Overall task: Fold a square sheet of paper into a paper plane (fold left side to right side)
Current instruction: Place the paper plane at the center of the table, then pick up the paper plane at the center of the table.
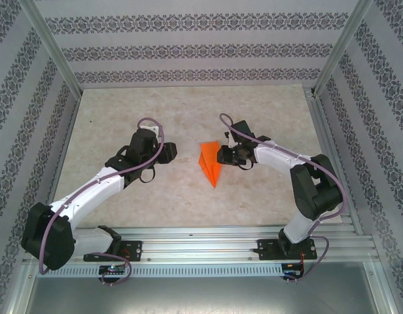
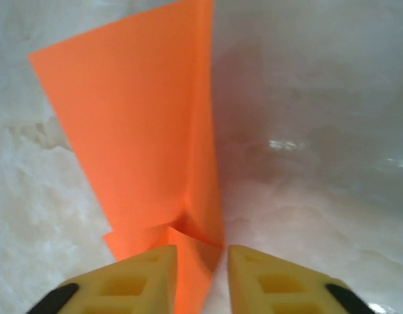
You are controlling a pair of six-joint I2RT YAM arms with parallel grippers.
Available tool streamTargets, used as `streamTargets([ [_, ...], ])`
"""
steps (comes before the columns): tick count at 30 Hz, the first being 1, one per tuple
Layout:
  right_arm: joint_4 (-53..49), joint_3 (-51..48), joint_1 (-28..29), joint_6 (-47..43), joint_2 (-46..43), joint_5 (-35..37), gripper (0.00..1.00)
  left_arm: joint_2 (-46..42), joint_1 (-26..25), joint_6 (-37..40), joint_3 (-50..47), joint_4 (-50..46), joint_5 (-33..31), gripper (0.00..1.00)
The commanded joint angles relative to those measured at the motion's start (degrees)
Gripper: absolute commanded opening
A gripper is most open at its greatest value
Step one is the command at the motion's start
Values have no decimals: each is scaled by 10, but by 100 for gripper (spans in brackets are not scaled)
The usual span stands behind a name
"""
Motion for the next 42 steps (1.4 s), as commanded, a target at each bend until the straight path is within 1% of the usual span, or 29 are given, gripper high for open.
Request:
streamTargets([
  [1,-63,27,8,-35,-22,52,33,1,6,11,-6,-9,-1,52],
  [3,-117,55,26,-45,-36,105,36,-4,6,13,-4,-16,-6,53],
  [5,-157,77,50,-44,-45,140,40,-14,6,16,-6,-22,-13,55],
  [8,-180,88,96,-22,-43,165,43,-33,6,17,-18,-23,-33,59],
  [11,-196,110,147,-2,-4,196,52,-54,7,11,-41,-16,-51,67],
  [12,-202,120,154,2,13,203,53,-60,7,9,-47,-14,-55,70],
  [15,-214,149,169,14,62,216,58,-70,7,9,-58,-19,-63,75],
  [18,-232,176,176,23,102,231,61,-76,7,10,-64,-23,-67,77],
  [21,-236,195,181,24,129,228,62,-79,7,7,-69,-17,-65,78],
  [25,-247,220,191,19,165,232,62,-78,7,10,-72,-17,-64,79],
  [32,-259,246,199,9,201,246,62,-76,7,12,-73,-15,-64,80],
  [36,-273,256,200,9,212,269,58,-74,6,11,-72,-16,-64,80],
  [42,-276,251,200,11,197,282,46,-69,6,10,-73,-15,-60,80],
])
